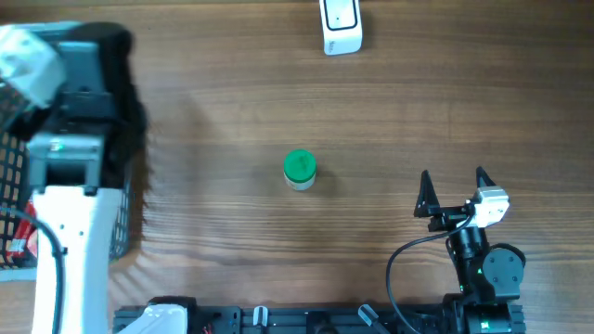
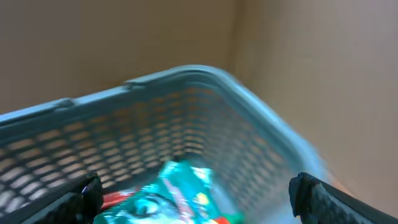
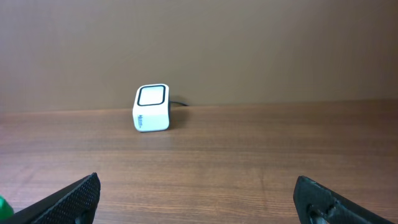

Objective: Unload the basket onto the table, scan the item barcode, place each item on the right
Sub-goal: 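Reach the left gripper into the basket and grasp the green snack bag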

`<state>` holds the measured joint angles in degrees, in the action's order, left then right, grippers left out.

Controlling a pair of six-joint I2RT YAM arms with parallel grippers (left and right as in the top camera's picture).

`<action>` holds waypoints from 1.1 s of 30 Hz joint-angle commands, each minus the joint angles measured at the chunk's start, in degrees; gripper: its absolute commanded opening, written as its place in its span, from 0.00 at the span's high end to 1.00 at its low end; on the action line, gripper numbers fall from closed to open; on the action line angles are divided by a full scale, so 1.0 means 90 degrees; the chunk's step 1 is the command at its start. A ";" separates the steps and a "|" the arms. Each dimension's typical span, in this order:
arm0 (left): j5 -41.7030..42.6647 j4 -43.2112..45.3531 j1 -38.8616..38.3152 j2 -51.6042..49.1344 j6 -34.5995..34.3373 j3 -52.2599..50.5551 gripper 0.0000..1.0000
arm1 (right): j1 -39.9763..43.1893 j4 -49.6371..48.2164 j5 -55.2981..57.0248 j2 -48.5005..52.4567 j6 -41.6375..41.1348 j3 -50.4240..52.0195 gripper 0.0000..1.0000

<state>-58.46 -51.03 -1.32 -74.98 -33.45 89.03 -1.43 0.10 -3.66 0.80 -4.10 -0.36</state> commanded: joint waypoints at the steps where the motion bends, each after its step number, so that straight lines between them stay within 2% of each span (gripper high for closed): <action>1: 0.1666 -0.0041 0.1525 0.0070 0.0027 0.0061 0.00 | 0.0024 -0.0024 -0.0083 0.0000 -0.0063 0.0007 0.00; 3: 0.3145 -0.0134 0.2492 0.0041 0.0032 0.0061 0.00 | 0.0024 -0.0024 -0.0080 0.0000 -0.0063 0.0007 0.00; 5: 0.3954 -0.0255 0.3177 -0.0061 0.0036 0.0061 0.00 | 0.0024 -0.0024 -0.0080 0.0000 -0.0061 0.0007 0.00; 6: 0.4235 -0.0321 0.3480 -0.0148 0.0304 0.0053 0.00 | 0.0024 -0.0024 -0.0080 0.0000 -0.0061 0.0007 0.00; 8: 0.5010 -0.0464 0.3944 -0.0452 0.1579 0.0017 0.00 | 0.0024 -0.0024 -0.0080 0.0000 -0.0063 0.0007 0.00; 11: 0.5763 -0.0585 0.4119 -0.0916 0.2212 0.0015 0.00 | 0.0024 -0.0024 -0.0083 0.0000 -0.0061 0.0007 0.00; 13: 0.5758 -0.0646 0.4126 -0.1270 0.2659 0.0012 0.00 | 0.0024 -0.0024 -0.0080 0.0000 -0.0061 0.0007 0.00; 15: 0.5554 -0.0680 0.4138 -0.1571 0.2696 0.0012 0.00 | 0.0024 -0.0024 -0.0080 0.0000 -0.0063 0.0007 0.00; 17: 0.4600 -0.0894 0.4194 -0.1899 0.2669 0.0012 0.00 | 0.0024 -0.0024 -0.0080 0.0000 -0.0063 0.0007 0.00; 20: 0.4512 -0.1020 0.4250 -0.2487 0.2686 0.0012 0.00 | 0.0024 -0.0024 -0.0083 0.0000 -0.0061 0.0007 0.00; 22: 0.4527 -0.0840 0.4250 -0.2883 0.3237 0.0012 0.00 | 0.0024 -0.0024 -0.0080 0.0000 -0.0061 0.0007 0.00; 26: 0.5389 -0.0716 0.4250 -0.3616 0.4954 0.0012 0.00 | 0.0024 -0.0024 -0.0080 0.0000 -0.0063 0.0007 0.00; 28: 0.5423 -0.0670 0.4250 -0.3971 0.5680 0.0012 0.00 | 0.0024 -0.0024 -0.0080 0.0000 -0.0061 0.0007 0.00; 33: 0.5423 -0.0512 0.4401 -0.4515 0.5863 0.0012 0.00 | 0.0024 -0.0024 -0.0080 0.0000 -0.0063 0.0007 0.00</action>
<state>-10.57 -56.25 36.71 -113.23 16.56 88.99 -1.43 0.08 -3.68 0.80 -4.10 -0.36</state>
